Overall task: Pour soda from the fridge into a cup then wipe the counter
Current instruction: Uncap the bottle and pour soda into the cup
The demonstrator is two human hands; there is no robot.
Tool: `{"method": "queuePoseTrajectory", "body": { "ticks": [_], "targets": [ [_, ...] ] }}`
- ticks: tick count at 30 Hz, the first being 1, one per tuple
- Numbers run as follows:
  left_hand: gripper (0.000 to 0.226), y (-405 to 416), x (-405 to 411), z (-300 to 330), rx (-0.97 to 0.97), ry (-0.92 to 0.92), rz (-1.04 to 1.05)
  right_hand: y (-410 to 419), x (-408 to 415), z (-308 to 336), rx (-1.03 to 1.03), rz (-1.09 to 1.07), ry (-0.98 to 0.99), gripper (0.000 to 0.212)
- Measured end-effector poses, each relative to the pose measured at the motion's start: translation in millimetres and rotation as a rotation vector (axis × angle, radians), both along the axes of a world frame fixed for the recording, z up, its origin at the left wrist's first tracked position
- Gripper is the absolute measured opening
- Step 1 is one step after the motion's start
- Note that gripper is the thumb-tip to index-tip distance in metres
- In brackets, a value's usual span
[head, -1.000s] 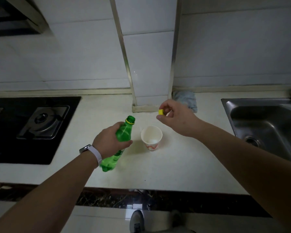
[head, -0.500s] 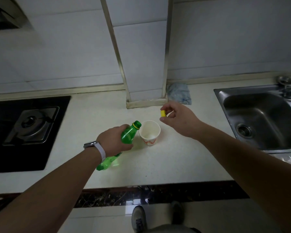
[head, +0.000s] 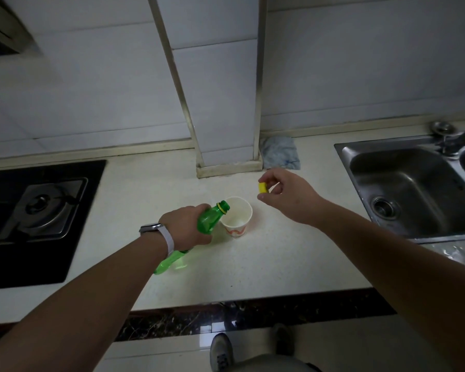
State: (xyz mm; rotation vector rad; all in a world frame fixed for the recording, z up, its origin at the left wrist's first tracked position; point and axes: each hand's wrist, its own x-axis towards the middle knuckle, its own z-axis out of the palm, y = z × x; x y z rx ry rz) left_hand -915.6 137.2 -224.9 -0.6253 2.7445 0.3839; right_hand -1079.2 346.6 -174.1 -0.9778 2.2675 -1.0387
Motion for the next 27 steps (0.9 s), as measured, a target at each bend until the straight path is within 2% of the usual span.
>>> {"method": "queuePoseTrajectory", "body": {
  "ticks": [7,27],
  "targets": [
    [0.072,-2.2,-6.2,0.7,-0.008,-0.072,-0.022,5.7,-7.6,-2.0,0.0,-0.012,-0.001,0.028],
    [0.073,-3.3,-8.3,1.9,-0.129,-0.134,-0.022,-5.5,-8.2,-8.6,0.002,0.027,-0.026,0.029]
  ]
}}
